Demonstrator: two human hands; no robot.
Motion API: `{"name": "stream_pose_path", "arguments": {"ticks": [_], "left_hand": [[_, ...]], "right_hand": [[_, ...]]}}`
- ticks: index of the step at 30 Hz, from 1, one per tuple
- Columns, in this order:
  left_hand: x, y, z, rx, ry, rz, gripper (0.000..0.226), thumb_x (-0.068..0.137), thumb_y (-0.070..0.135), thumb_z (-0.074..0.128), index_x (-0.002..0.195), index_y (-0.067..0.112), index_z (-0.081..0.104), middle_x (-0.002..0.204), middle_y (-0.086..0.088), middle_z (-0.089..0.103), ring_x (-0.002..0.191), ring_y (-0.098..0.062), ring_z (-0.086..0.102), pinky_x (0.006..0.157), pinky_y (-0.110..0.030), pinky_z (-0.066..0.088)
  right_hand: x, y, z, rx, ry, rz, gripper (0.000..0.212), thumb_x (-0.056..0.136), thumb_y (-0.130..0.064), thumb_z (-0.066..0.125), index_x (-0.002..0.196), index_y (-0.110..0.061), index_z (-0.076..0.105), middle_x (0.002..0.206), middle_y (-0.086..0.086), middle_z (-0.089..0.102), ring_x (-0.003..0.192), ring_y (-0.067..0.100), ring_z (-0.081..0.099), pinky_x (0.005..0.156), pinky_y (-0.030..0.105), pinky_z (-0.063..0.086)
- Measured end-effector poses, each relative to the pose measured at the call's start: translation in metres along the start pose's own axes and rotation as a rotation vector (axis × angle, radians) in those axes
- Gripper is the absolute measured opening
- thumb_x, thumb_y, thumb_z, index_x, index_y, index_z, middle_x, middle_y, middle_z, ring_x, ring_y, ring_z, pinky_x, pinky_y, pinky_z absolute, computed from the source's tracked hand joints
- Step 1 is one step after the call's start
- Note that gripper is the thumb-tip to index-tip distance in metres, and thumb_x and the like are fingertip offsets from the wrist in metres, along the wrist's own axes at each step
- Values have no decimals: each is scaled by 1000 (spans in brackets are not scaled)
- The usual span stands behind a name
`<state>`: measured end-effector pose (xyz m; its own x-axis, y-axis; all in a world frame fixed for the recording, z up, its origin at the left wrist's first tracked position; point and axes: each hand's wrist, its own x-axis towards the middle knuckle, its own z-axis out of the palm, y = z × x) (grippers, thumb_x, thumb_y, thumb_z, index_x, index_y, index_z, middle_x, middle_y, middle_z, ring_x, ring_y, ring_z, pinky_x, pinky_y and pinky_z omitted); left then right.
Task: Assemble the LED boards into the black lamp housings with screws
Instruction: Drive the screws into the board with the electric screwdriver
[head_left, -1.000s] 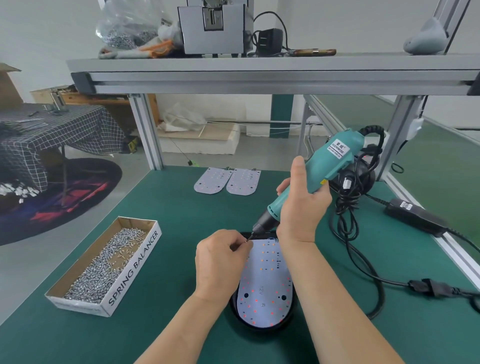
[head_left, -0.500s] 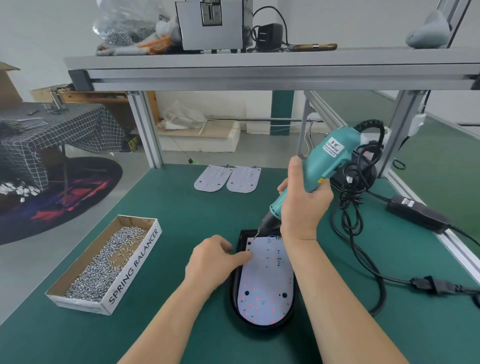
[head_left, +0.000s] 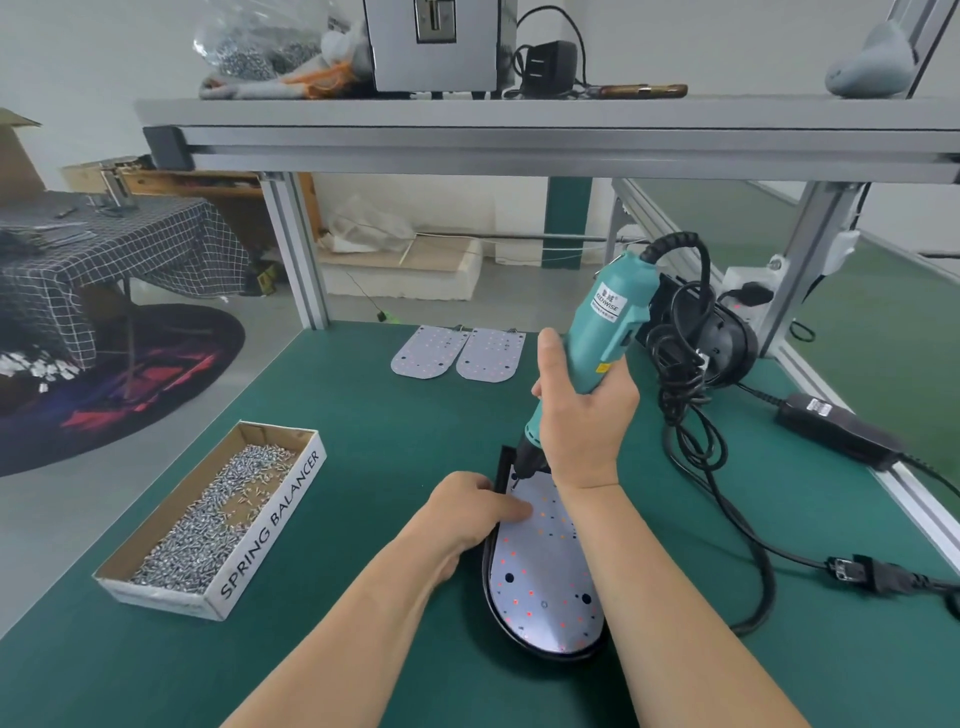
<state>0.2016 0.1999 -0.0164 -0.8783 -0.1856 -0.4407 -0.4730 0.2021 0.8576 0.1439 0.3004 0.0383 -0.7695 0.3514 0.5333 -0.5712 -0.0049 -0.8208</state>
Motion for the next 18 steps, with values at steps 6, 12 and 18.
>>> {"name": "stream_pose_path", "arguments": {"ticks": [6,12,18], "left_hand": [[-1,0,1,-12,12,3,27,79,13,79,99,-4,71,94,-13,78,91,-32,74,84,-38,58],[0,-1,1,-19,6,14,19,79,12,79,91,0,70,94,-13,78,76,-26,72,73,-31,56],[-1,-1,1,-24,10,12,24,77,13,79,92,-2,69,94,-13,78,87,-32,74,84,-40,58]], "right_hand": [[1,2,1,-15,-4,0,26,83,-46,70,74,-27,56,61,8,61,56,34,60,55,41,52],[2,3,1,-20,-8,-20,22,83,-46,70,73,-33,56,61,5,61,56,33,60,55,43,53],[2,4,1,-25,0,-26,21,83,-47,70,72,-35,57,61,7,61,57,34,60,56,45,53]]}}
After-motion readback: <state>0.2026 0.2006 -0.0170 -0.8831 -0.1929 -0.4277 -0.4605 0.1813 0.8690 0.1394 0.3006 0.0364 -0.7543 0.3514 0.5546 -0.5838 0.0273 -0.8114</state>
